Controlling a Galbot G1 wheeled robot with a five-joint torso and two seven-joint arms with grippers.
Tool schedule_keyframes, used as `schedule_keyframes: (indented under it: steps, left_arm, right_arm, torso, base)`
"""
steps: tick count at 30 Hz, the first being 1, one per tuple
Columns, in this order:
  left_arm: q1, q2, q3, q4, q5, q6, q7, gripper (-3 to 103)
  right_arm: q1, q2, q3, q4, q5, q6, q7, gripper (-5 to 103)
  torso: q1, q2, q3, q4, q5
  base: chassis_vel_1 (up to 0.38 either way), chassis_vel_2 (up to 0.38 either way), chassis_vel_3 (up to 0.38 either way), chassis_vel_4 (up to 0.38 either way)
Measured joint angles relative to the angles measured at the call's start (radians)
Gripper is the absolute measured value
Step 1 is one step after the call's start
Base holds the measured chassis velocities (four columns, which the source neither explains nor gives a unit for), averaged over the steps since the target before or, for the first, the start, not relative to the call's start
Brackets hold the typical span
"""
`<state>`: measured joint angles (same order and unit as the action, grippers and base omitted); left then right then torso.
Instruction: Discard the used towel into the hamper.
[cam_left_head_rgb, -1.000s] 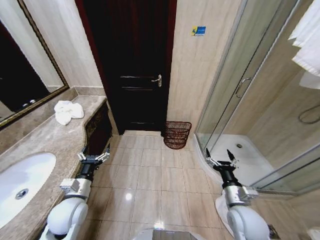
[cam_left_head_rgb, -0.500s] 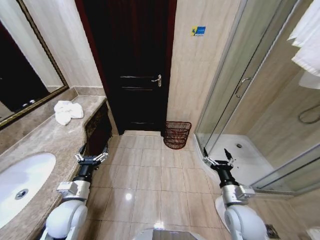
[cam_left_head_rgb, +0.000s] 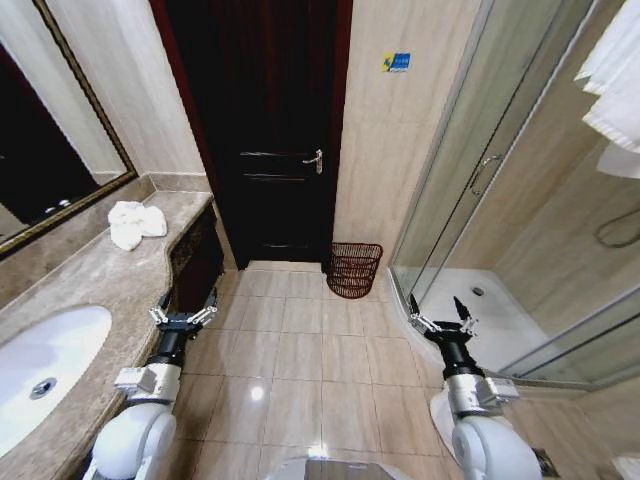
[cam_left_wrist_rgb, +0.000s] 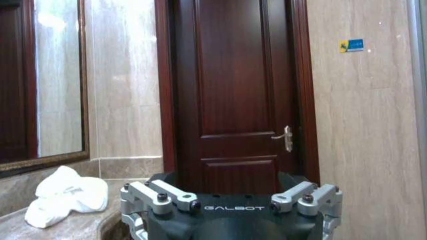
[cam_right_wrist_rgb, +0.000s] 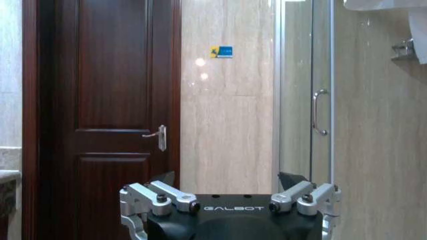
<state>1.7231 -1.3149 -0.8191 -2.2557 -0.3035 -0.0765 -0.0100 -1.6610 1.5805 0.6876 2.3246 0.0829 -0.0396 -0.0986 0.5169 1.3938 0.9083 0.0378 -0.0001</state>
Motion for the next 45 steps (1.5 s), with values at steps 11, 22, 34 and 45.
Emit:
schedule_keyframes:
  steps: [11,22,34,45]
  left_arm:
    - [0.016,-0.017,0.005,0.001,0.033,-0.028,0.005,100]
    - [0.013,-0.034,0.039,-0.004,0.087,-0.046,0.014,100]
    - [0.016,-0.021,0.028,0.014,0.064,-0.054,0.013,100]
    - [0.012,-0.012,0.014,0.042,0.048,-0.074,0.017,100]
  right_arm:
    - [-0.010,0.013,0.008,0.017,-0.004,0.000,-0.007,100]
    - [-0.057,0.027,0.020,0.035,0.007,0.046,-0.013,100]
    - [-0.060,0.026,0.021,0.013,0.007,0.067,-0.013,100]
    - [-0.031,0.021,0.012,0.000,-0.006,0.047,-0.013,100]
  torso:
    - [0.000,0.000,0.000,0.0000,0.0001]
    - [0.000,0.000,0.000,-0.0001,0.0002]
    - [0.000,0.000,0.000,-0.0001,0.0001]
    - [0.000,0.000,0.000,0.0000,0.0000]
  base:
    - [0.000,0.000,0.000,0.000]
    - [-0.024,0.038,0.035,-0.037]
    - [-0.100,0.095,0.095,-0.093]
    - [-0.041,0.099,0.106,-0.038]
